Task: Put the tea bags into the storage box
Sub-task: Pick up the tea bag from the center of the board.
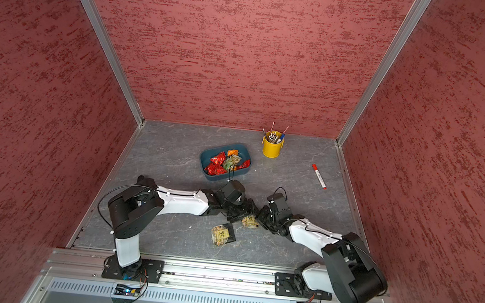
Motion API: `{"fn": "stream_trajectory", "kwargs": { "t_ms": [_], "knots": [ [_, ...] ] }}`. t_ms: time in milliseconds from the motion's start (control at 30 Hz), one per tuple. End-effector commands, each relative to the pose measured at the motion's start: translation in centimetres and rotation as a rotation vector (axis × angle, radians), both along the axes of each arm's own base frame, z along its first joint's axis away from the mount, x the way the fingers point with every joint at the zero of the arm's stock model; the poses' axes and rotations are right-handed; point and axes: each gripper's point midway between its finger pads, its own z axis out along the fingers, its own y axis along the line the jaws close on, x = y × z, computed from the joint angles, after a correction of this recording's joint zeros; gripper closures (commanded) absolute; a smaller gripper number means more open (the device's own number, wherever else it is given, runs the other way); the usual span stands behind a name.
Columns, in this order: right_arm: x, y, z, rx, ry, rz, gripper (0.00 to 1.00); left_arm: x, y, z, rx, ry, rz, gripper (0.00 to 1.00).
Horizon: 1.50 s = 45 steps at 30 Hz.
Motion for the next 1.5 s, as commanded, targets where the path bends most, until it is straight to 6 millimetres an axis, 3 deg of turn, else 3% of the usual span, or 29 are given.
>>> {"fn": "stream_trajectory", "kwargs": {
  "t_ms": [0,300,667,933,1067,1167,1333,1467],
  "knots": [
    [-3.3,-2.5,-3.3,-0.116,0.144,-0.021,1.00,-0.1,1.5,-1.0,0.066,0.008,0.020,0.27],
    [-3.1,-2.3,-3.1,-0.114,0.141,-0.014,1.00,0.1,1.4,-1.1,0.034,0.010,0.030,0.54],
    [-2.8,-2.1,-2.7,-0.106,0.126,-0.014,1.00,0.1,1.4,-1.0,0.040,0.003,0.022,0.73],
    [-1.9,-2.0,-1.1,-0.110,0.081,-0.010,1.00,0.3,1.1,-0.4,0.036,-0.003,0.010,0.90],
    [-1.0,-1.8,1.4,-0.102,0.025,-0.012,1.00,0.7,0.9,0.5,0.045,-0.022,-0.010,0.98],
    [-0.1,-1.8,4.1,-0.105,-0.025,-0.007,0.87,1.6,1.3,1.8,0.048,-0.044,-0.017,1.00],
    [0.8,-2.3,8.3,-0.141,-0.097,0.005,0.49,4.8,3.4,6.1,0.041,-0.110,0.002,1.00],
    [1.3,-2.2,9.9,-0.147,-0.118,0.020,0.42,8.5,6.8,9.9,0.037,-0.168,0.046,1.00]
  ]
}}
